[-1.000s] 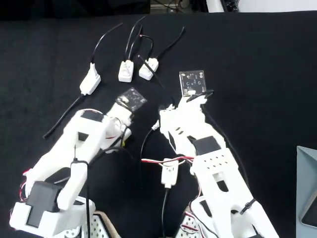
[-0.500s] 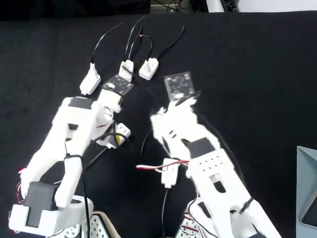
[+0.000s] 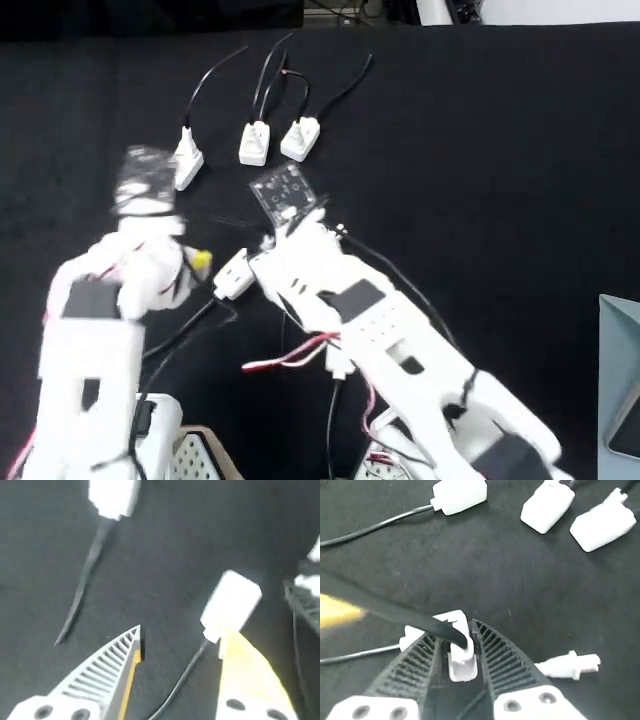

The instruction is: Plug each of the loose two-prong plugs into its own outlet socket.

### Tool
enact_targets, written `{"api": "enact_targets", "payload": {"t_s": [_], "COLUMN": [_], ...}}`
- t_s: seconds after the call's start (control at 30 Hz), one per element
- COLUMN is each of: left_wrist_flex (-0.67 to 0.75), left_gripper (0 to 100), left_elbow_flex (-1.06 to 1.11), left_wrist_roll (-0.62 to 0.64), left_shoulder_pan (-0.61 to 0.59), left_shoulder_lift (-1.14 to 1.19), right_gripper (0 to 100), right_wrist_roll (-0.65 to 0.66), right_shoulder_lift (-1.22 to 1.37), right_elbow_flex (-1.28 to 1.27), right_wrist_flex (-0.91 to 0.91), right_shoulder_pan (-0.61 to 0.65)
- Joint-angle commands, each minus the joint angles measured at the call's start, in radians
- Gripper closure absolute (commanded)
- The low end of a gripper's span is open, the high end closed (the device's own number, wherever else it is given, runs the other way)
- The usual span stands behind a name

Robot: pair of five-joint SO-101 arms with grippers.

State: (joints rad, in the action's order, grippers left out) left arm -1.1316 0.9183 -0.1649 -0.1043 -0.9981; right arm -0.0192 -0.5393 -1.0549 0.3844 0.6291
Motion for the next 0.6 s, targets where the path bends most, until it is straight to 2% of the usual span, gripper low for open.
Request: {"api": "enact_targets", "payload": {"t_s": [0.0,0.13,0.23,0.57], "left_wrist_flex": [-0.002,0.014,0.075,0.097], "left_gripper": [74,74,74,74], "left_elbow_flex": [0.044,0.13,0.193,0.222], "left_wrist_roll": [0.112,0.178,0.215,0.235], "left_shoulder_pan": [-0.091,-0.148,-0.165,-0.193], "left_shoulder_lift": [-0.178,-0.265,-0.29,-0.302], "right_gripper": [98.6,98.6,98.6,98.6], "right_wrist_roll": [0.003,0.005,0.008,0.074], "right_shoulder_lift": [0.074,0.15,0.193,0.318], "right_elbow_flex": [0.084,0.087,0.087,0.085], "right_wrist_flex": [-0.087,-0.158,-0.178,-0.299], "right_shoulder_pan": [0.014,0.038,0.084,0.077]}}
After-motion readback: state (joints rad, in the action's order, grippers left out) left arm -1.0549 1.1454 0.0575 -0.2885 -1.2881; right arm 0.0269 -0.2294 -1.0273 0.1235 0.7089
